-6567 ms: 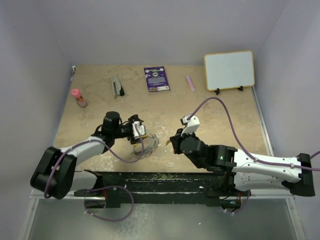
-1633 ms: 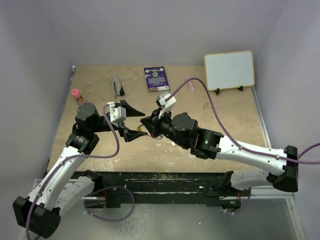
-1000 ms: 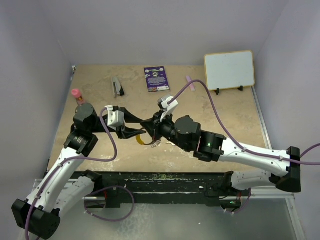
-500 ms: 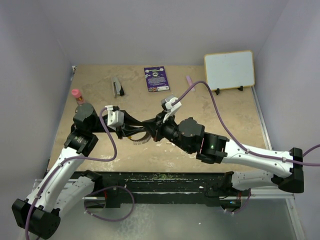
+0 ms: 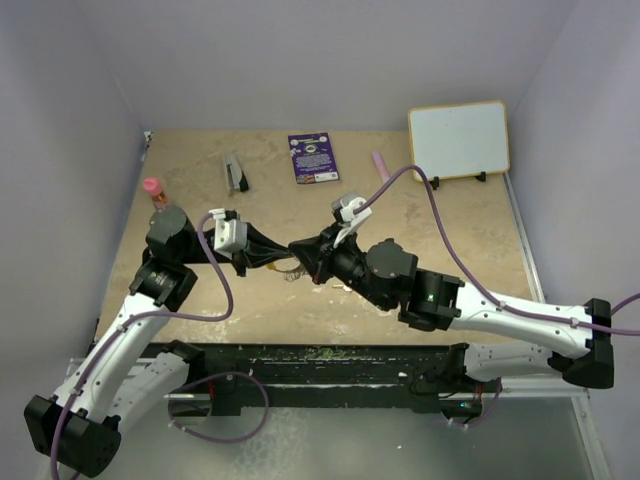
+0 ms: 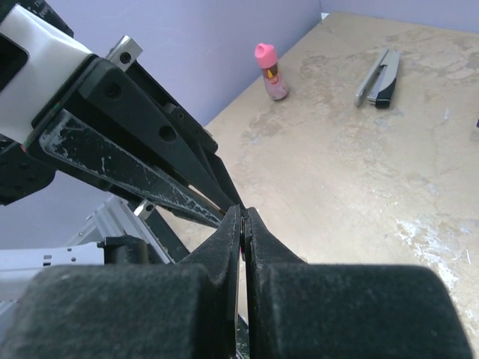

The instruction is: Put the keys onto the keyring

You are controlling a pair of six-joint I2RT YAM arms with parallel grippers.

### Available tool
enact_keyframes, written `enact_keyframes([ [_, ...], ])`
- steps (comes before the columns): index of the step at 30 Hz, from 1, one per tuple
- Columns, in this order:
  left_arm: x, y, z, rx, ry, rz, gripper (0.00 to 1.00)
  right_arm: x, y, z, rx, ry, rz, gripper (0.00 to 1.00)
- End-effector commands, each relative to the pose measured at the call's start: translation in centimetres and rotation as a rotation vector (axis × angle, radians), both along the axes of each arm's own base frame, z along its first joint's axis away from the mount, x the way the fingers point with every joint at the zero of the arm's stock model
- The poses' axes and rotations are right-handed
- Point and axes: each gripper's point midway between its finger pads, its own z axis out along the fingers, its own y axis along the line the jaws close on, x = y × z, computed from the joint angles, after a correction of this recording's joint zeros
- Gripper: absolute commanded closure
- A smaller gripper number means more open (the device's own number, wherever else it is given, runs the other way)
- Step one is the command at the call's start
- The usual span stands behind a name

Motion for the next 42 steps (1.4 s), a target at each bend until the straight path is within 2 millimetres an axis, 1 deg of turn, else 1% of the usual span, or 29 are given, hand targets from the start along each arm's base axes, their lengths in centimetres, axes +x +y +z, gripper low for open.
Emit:
enact_keyframes([
  [1,-0.4,0.1,2.0,-0.03,-0.093,0.003,0.96,0.0,-1.4,1.8,0.083,-0.008,-0.036,1.0],
  [4,-0.3,0.1,2.4,-0.038,-0.089,0.01,0.96,0.0,-2.0,1.5,0.09,0.005,-0.049,1.0],
  [6,-0.3,0.1,2.7,-0.048,-0.089,0.01,0.96,0.0,-2.2,0.1,0.074,0.017,-0.056,1.0],
  [8,-0.2,0.0,2.9,-0.054,-0.082,0.016,0.96,-0.1,-2.4,-0.3,0.076,0.022,-0.059,1.0],
  [11,-0.2,-0.1,2.6,-0.052,-0.064,0.008,0.96,-0.1,-2.4,-0.4,0.079,0.021,-0.057,1.0],
  [13,-0.2,-0.2,1.8,-0.04,-0.055,-0.012,0.95,-0.1,-2.2,0.1,0.091,0.011,-0.047,1.0],
  [15,-0.2,-0.2,1.0,-0.024,-0.034,-0.013,0.8,-0.2,-2.0,0.6,0.093,0.001,-0.039,1.0],
  [17,-0.5,-0.2,0.7,-0.015,-0.02,-0.033,0.71,-0.2,-2.0,1.0,0.095,-0.009,-0.037,1.0],
  [22,-1.0,-0.3,0.5,-0.011,0.05,-0.062,0.56,-0.4,-1.6,1.9,0.106,-0.027,-0.028,1.0],
  [24,-1.5,-0.3,0.8,-0.015,0.09,-0.075,0.53,-0.3,-1.4,1.8,0.101,-0.03,-0.031,1.0],
  [29,-2.2,-0.5,0.9,-0.014,0.2,-0.097,0.48,-0.2,-1.0,1.6,0.097,-0.036,-0.042,1.0],
  [30,-2.2,-0.5,1.0,-0.014,0.215,-0.097,0.47,-0.2,-1.0,2.9,0.123,-0.044,-0.047,1.0],
  [31,-2.3,-0.5,1.0,-0.015,0.224,-0.097,0.47,-0.2,-0.9,3.1,0.126,-0.047,-0.051,1.0],
  [38,-2.3,-0.7,1.2,-0.008,0.292,-0.093,0.46,-0.3,-0.5,4.0,0.127,-0.072,-0.096,1.0],
  [42,-2.0,-0.8,1.6,-0.015,0.293,-0.078,0.47,-0.5,0.0,4.5,0.128,-0.085,-0.097,1.0],
])
